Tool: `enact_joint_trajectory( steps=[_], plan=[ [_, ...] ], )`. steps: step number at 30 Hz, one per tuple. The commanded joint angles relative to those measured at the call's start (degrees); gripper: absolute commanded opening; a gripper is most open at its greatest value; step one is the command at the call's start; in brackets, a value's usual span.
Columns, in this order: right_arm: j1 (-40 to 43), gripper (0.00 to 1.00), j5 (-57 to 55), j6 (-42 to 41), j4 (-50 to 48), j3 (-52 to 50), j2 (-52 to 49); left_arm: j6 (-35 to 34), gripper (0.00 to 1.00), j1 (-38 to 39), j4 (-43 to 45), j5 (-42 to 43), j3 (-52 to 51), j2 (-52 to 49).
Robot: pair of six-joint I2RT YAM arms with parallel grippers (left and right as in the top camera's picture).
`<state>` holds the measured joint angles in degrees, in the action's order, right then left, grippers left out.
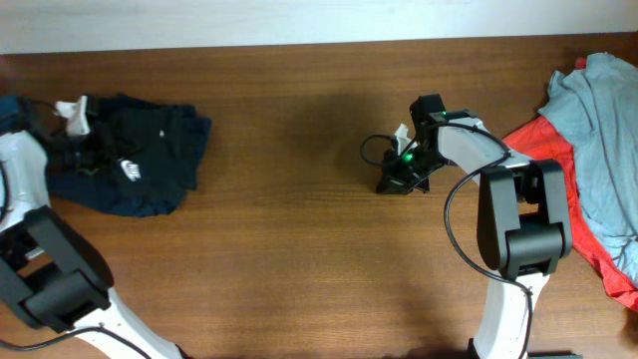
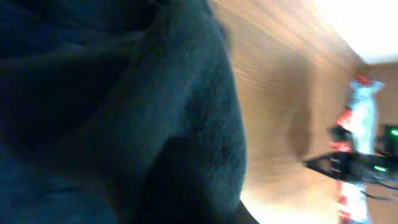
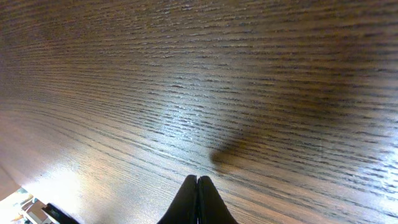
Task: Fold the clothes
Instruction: 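Release the bundle on the navy pile and lift the left gripper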
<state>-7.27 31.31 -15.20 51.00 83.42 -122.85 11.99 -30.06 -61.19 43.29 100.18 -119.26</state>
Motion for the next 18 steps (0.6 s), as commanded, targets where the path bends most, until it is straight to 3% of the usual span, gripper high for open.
enact_joint_trajectory(
  steps=[1,6,10,13,14,16,18],
  plan=[
    [-0.3,0.04,-0.3,0.4,0.2,0.4,-0.3,4.9,0.0,-1.1,2.1,-7.3,0.3,1.9],
    [-0.3,0.04,-0.3,0.3,0.4,0.4,-0.3,4.7,0.01,-1.2,4.2,-17.0,0.2,1.9],
    [-0.3,0.04,-0.3,0.3,1.1,0.4,-0.3,-0.5,0.34,-1.2,5.1,-26.6,0.2,1.9],
    [-0.3,0.04,-0.3,0.3,1.4,0.4,-0.3,-5.8,0.44,-1.4,5.3,-34.9,0.3,1.9],
    [-0.3,0.04,-0.3,0.3,1.5,0.4,-0.3,-7.0,0.55,-1.6,5.2,-36.5,0.4,1.9],
    [-0.3,0.04,-0.3,0.4,1.8,0.4,-0.3,-8.3,0.99,-2.3,5.2,-37.3,0.5,1.9],
    [-0.3,0.04,-0.3,0.4,2.1,0.4,-0.3,-9.3,0.99,-3.2,4.7,-37.3,1.0,1.9]
  ],
)
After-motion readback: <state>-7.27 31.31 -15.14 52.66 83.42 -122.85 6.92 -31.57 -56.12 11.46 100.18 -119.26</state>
